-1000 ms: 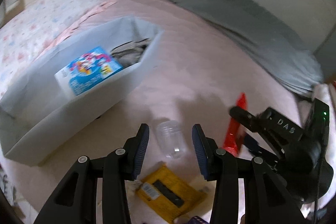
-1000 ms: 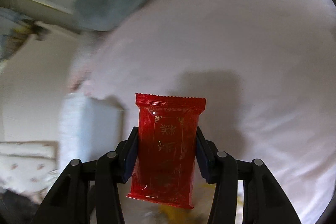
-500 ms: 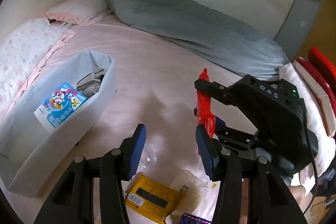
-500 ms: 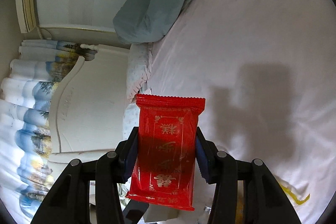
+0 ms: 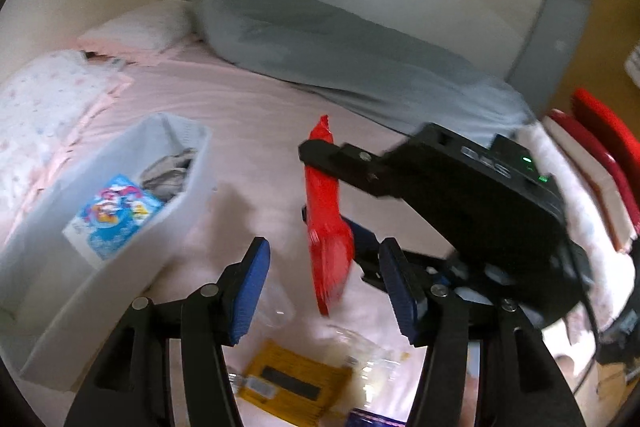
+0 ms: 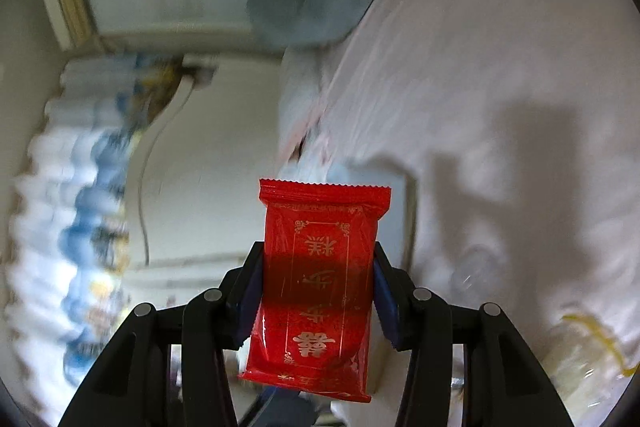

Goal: Organize objects
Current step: 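Lift the red packet with the right gripper and carry it over the grey bin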

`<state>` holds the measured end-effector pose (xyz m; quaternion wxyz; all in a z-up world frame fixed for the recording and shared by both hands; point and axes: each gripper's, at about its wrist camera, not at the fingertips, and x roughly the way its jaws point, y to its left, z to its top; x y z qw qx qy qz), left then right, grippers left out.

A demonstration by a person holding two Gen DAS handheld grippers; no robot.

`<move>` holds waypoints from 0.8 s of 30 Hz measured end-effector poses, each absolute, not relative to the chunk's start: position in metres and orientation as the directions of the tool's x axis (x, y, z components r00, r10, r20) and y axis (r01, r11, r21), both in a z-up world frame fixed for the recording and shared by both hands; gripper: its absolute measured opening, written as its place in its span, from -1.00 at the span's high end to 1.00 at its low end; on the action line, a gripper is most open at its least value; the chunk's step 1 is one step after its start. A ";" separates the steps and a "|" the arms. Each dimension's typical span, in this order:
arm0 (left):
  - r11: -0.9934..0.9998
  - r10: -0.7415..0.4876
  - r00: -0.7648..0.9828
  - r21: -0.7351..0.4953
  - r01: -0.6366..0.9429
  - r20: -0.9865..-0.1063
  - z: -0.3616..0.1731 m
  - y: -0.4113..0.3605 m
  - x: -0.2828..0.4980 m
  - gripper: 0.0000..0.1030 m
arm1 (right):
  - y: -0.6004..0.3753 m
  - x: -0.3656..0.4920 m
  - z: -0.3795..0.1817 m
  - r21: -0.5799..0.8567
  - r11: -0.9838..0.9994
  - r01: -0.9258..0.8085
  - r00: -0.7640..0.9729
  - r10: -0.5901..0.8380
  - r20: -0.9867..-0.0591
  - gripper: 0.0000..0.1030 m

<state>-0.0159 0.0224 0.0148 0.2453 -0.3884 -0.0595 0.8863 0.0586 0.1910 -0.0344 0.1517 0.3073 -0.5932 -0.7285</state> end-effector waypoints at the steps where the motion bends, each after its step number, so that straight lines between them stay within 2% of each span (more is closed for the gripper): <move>1: -0.887 0.456 -0.598 -0.281 -0.367 -0.659 0.015 0.019 -0.017 0.30 | 0.186 0.055 -0.034 0.958 -0.253 -0.134 -0.751 -0.605 -0.264 0.08; 2: -0.903 0.425 -0.619 -0.258 -0.345 -0.660 0.015 0.015 -0.018 0.65 | 0.180 0.050 -0.034 0.958 -0.258 -0.124 -0.733 -0.628 -0.263 0.08; 12: -0.973 0.233 -0.723 -0.157 -0.172 -0.650 0.018 -0.013 -0.022 0.66 | 0.147 0.026 -0.035 0.963 -0.255 -0.092 -0.671 -0.698 -0.249 0.04; 15: -0.979 0.185 -0.735 -0.184 -0.083 -0.652 0.017 -0.033 -0.030 0.69 | 0.135 0.019 -0.031 0.957 -0.280 -0.076 -0.655 -0.710 -0.259 0.04; 21: -0.966 0.141 -0.740 -0.255 0.042 -0.657 0.012 -0.077 -0.050 0.72 | 0.122 0.011 -0.030 0.968 -0.247 -0.049 -0.668 -0.712 -0.216 0.04; 24: -0.962 0.126 -0.737 -0.262 0.073 -0.665 0.005 -0.089 -0.062 0.72 | 0.119 0.010 -0.029 0.957 -0.281 -0.069 -0.687 -0.682 -0.250 0.04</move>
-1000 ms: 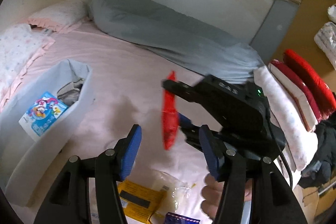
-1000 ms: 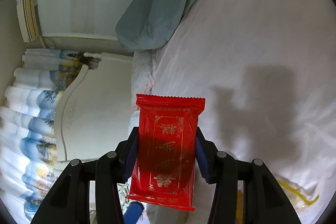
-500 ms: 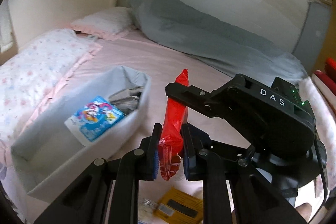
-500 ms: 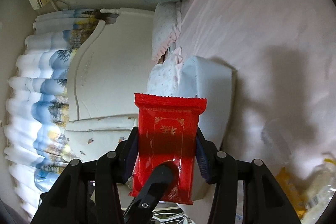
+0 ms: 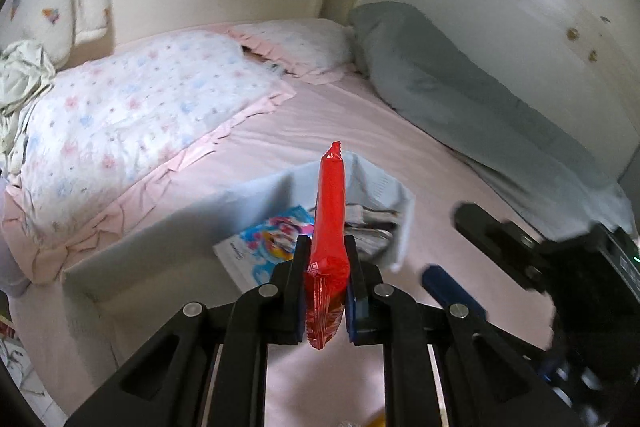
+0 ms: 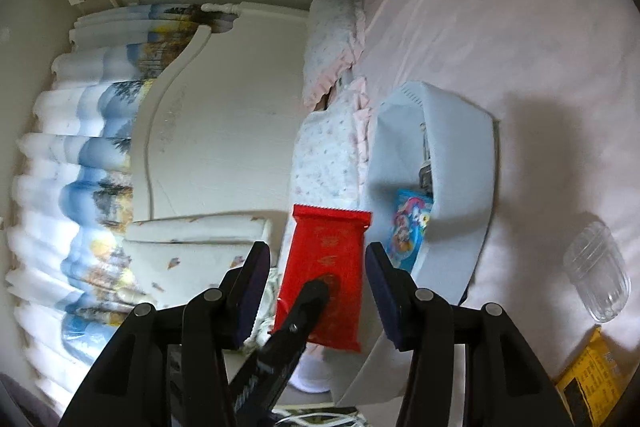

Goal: Organize objects
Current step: 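Lift the red packet with the right gripper and carry it over the grey bin, then open the right gripper to drop the red packet into the bin, then move the right gripper over the clear ribbed plastic cup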

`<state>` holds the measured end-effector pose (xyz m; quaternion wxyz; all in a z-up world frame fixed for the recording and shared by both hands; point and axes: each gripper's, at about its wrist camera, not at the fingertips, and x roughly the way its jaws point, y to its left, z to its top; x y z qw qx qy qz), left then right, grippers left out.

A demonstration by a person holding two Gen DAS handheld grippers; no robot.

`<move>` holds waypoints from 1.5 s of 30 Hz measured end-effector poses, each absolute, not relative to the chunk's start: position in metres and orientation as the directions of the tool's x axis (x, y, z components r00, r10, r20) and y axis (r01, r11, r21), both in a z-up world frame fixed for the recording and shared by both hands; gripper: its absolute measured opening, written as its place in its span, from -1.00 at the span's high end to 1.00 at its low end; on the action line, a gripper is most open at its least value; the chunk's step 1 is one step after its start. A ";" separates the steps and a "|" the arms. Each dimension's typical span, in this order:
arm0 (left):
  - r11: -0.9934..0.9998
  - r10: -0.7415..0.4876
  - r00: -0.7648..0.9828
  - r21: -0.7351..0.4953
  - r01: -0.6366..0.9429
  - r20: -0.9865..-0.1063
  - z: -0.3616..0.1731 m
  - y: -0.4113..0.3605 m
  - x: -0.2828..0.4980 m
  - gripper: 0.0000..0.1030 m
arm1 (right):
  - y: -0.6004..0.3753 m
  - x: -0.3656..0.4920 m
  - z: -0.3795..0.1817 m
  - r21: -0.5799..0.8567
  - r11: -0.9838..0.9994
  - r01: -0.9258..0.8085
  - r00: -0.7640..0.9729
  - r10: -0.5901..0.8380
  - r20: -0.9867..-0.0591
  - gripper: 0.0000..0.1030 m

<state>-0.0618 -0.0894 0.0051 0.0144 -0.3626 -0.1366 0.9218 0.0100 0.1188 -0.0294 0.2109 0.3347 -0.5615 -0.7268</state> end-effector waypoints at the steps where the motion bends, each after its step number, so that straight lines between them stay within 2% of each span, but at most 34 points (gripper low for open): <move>1: -0.962 0.127 -0.733 -0.264 0.074 -0.668 0.002 -0.092 -0.065 0.72 | 0.118 0.010 -0.028 0.950 -0.302 -0.076 -0.691 -0.671 -0.269 0.05; 7: -0.952 0.127 -0.704 -0.285 0.110 -0.698 -0.019 -0.114 -0.093 0.72 | 0.120 0.012 -0.024 0.910 -0.402 -0.102 -0.712 -0.610 -0.349 0.05; 12: -0.859 0.357 -0.681 -0.511 0.028 -0.639 -0.039 -0.120 -0.102 0.72 | 0.128 0.015 -0.028 0.905 -0.407 -0.127 -0.723 -0.586 -0.365 0.05; 13: -0.838 0.385 -0.667 -0.544 0.037 -0.638 -0.043 -0.122 -0.103 0.67 | 0.130 0.017 -0.029 0.904 -0.407 -0.133 -0.725 -0.581 -0.369 0.05; 16: -0.780 0.443 -0.605 -0.617 0.103 -0.661 -0.050 -0.126 -0.105 0.31 | 0.137 0.021 -0.028 0.894 -0.423 -0.147 -0.731 -0.562 -0.386 0.05; 17: -0.770 0.450 -0.607 -0.629 0.107 -0.655 -0.049 -0.128 -0.103 0.30 | 0.139 0.023 -0.027 0.888 -0.434 -0.152 -0.733 -0.553 -0.396 0.05; 20: -0.822 0.375 -0.632 -0.558 0.111 -0.678 -0.035 -0.123 -0.092 0.15 | 0.143 0.032 -0.024 0.839 -0.502 -0.208 -0.733 -0.488 -0.473 0.05; 23: -0.907 0.238 -0.649 -0.404 0.118 -0.723 -0.019 -0.108 -0.077 0.14 | 0.147 0.040 -0.022 0.741 -0.605 -0.292 -0.697 -0.396 -0.598 0.05; 26: -0.978 0.015 -0.678 -0.151 0.141 -0.735 -0.004 -0.085 -0.063 0.09 | 0.147 0.050 -0.018 0.581 -0.724 -0.372 -0.644 -0.249 -0.723 0.05; 28: -0.983 -0.162 -0.697 0.049 0.179 -0.698 0.004 -0.068 -0.053 0.09 | 0.145 0.054 -0.018 0.492 -0.773 -0.400 -0.611 -0.175 -0.772 0.05; 29: -0.978 -0.201 -0.704 0.096 0.187 -0.681 0.006 -0.063 -0.050 0.09 | 0.143 0.055 -0.021 0.437 -0.802 -0.407 -0.589 -0.135 -0.797 0.05; 30: -0.977 -0.212 -0.722 0.120 0.177 -0.659 0.010 -0.056 -0.046 0.09 | 0.141 0.055 -0.023 0.404 -0.819 -0.408 -0.573 -0.114 -0.811 0.05; 32: -0.985 -0.170 -0.744 0.094 0.144 -0.646 0.012 -0.050 -0.042 0.09 | 0.141 0.054 -0.033 0.366 -0.837 -0.406 -0.548 -0.097 -0.831 0.05; 36: -0.998 -0.066 -0.742 0.033 0.059 -0.667 0.014 -0.031 -0.036 0.09 | 0.133 0.047 -0.055 0.343 -0.862 -0.373 -0.493 -0.128 -0.860 0.05; 42: -0.995 -0.095 -0.732 0.086 0.050 -0.675 0.011 -0.021 -0.037 0.09 | 0.106 0.034 -0.074 0.286 -0.942 -0.173 -0.486 -0.172 -0.857 0.05; 43: -0.995 -0.095 -0.731 0.084 0.052 -0.675 0.011 -0.022 -0.037 0.09 | 0.104 0.033 -0.079 0.274 -0.948 -0.162 -0.490 -0.163 -0.856 0.01; 45: -0.996 -0.088 -0.734 0.074 0.051 -0.673 0.013 -0.021 -0.032 0.09 | 0.105 0.028 -0.100 0.239 -0.957 -0.164 -0.448 -0.144 -0.883 -0.29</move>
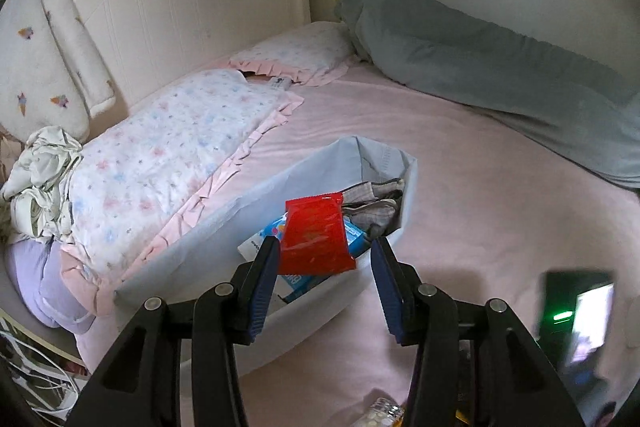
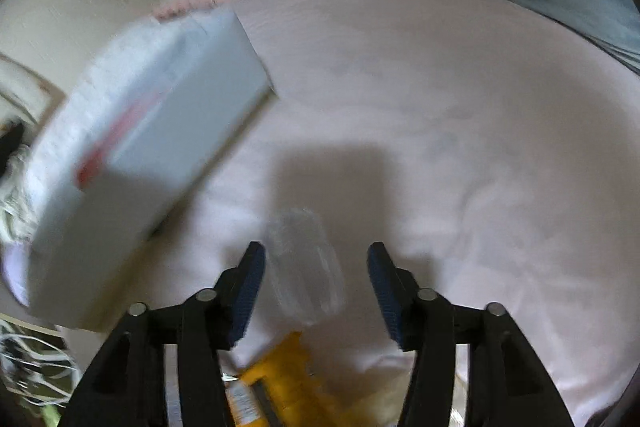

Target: Organize objects

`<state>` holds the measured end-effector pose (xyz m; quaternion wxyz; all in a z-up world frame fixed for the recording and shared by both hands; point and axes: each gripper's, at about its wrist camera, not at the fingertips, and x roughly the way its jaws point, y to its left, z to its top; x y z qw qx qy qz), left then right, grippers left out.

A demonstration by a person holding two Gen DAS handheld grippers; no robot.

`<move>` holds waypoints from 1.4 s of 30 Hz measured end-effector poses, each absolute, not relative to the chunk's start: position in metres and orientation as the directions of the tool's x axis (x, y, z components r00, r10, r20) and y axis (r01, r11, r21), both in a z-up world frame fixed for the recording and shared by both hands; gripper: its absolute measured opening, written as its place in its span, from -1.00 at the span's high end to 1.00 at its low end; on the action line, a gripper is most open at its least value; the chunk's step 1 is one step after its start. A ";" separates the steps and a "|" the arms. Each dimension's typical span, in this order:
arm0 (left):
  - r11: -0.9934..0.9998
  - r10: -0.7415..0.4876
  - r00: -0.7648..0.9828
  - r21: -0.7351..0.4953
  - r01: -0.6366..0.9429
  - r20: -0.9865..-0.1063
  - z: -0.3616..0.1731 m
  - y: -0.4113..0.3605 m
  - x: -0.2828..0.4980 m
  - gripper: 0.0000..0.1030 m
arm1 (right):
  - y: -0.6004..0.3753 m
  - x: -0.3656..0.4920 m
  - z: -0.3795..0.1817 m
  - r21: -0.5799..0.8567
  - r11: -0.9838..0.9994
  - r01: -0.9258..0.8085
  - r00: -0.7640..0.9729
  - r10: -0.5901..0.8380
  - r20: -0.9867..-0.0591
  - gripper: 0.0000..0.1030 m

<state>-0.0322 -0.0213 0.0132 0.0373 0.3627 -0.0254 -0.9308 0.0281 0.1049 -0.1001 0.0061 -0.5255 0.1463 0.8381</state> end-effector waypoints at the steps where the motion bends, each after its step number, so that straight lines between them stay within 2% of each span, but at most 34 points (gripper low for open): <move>1: -0.996 -0.087 -0.735 0.072 0.052 -0.672 0.014 -0.022 -0.032 0.09 | 0.105 0.026 -0.111 0.249 -0.954 -0.164 -0.421 -0.161 -0.893 -0.49; 4: -0.996 -0.086 -0.737 0.061 0.061 -0.671 0.017 -0.023 -0.031 0.09 | 0.087 0.026 -0.121 0.135 -0.987 -0.086 -0.419 -0.087 -0.904 -0.64; 6: -0.997 -0.072 -0.727 0.040 0.061 -0.683 0.016 -0.023 -0.032 0.09 | 0.060 0.022 -0.128 -0.045 -0.999 0.007 -0.379 0.039 -0.925 -0.78; 8: -0.999 -0.039 -0.714 0.007 0.049 -0.699 0.014 -0.023 -0.033 0.09 | 0.053 0.023 -0.127 -0.107 -0.994 -0.005 -0.395 0.100 -0.913 -0.93; 13: -0.997 -0.023 -0.706 -0.038 0.070 -0.708 0.014 -0.026 -0.032 0.09 | 0.081 0.019 -0.132 0.076 -0.992 -0.106 -0.400 -0.027 -0.916 -1.00; 17: -0.992 0.014 -0.701 -0.097 0.080 -0.713 0.015 -0.030 -0.029 0.09 | 0.071 0.015 -0.135 -0.002 -0.996 -0.094 -0.392 0.039 -0.919 -1.00; 21: -0.988 0.005 -0.722 -0.117 0.105 -0.692 0.024 -0.032 -0.022 0.09 | 0.073 0.011 -0.136 0.014 -0.995 -0.103 -0.403 0.029 -0.915 -1.00; 24: -0.979 0.052 -0.734 -0.179 0.096 -0.677 0.029 -0.031 -0.017 0.09 | 0.075 0.009 -0.136 0.009 -0.995 -0.101 -0.404 0.033 -0.914 -1.00; 29: -0.970 0.105 -0.718 -0.229 0.078 -0.688 0.025 -0.026 -0.017 0.09 | 0.069 0.005 -0.136 0.009 -0.995 -0.099 -0.404 0.032 -0.914 -1.00; 42: -0.947 0.139 -0.672 -0.296 0.124 -0.727 0.013 -0.038 -0.022 0.09 | 0.074 0.006 -0.136 0.009 -0.996 -0.093 -0.405 0.030 -0.914 -1.00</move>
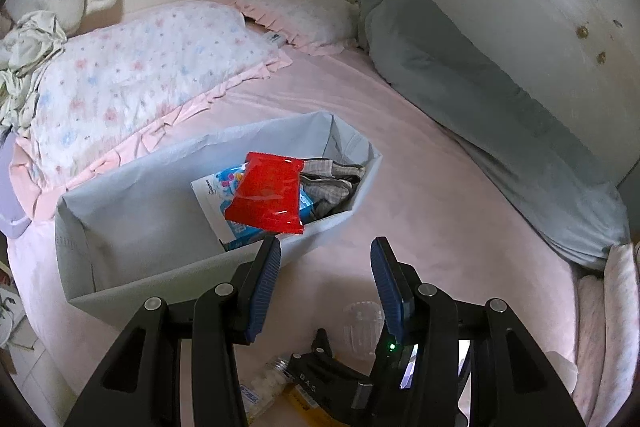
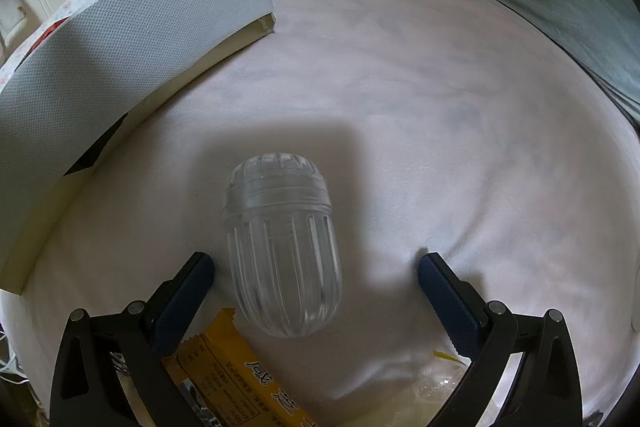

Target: Organize objects

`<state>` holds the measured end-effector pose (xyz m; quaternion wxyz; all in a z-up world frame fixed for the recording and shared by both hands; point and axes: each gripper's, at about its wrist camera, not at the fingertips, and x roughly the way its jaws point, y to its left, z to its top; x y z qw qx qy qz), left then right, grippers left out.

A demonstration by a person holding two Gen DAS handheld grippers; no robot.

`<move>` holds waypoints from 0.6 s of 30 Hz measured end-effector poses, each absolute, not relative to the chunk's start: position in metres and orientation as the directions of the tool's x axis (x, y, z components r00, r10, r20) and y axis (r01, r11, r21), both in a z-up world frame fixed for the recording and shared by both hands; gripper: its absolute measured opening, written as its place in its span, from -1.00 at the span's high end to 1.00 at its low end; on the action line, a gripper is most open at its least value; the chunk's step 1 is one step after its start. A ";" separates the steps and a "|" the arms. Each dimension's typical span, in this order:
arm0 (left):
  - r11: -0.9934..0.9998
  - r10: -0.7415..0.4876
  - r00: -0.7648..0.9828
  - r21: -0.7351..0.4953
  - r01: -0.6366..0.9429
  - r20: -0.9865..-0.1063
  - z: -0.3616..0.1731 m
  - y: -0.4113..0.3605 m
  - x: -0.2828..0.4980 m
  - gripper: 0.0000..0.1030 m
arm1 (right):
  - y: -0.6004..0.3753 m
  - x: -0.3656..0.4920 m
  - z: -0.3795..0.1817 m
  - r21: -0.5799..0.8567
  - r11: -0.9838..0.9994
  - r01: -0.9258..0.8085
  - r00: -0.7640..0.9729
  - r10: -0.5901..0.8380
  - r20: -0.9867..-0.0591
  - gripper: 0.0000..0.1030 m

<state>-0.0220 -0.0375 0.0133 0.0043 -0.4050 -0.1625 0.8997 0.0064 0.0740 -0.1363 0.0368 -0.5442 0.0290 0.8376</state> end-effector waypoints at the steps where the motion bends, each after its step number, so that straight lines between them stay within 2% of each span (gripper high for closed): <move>1: -0.948 0.137 -0.670 -0.294 0.126 -0.729 0.013 -0.038 -0.022 0.09 | 0.074 0.006 -0.136 0.009 -0.996 -0.093 -0.405 0.030 -0.914 -1.00; 18: -0.947 0.160 -0.635 -0.298 0.117 -0.756 0.005 -0.032 -0.027 0.09 | 0.079 0.016 -0.138 0.010 -0.996 -0.085 -0.407 0.026 -0.913 -1.00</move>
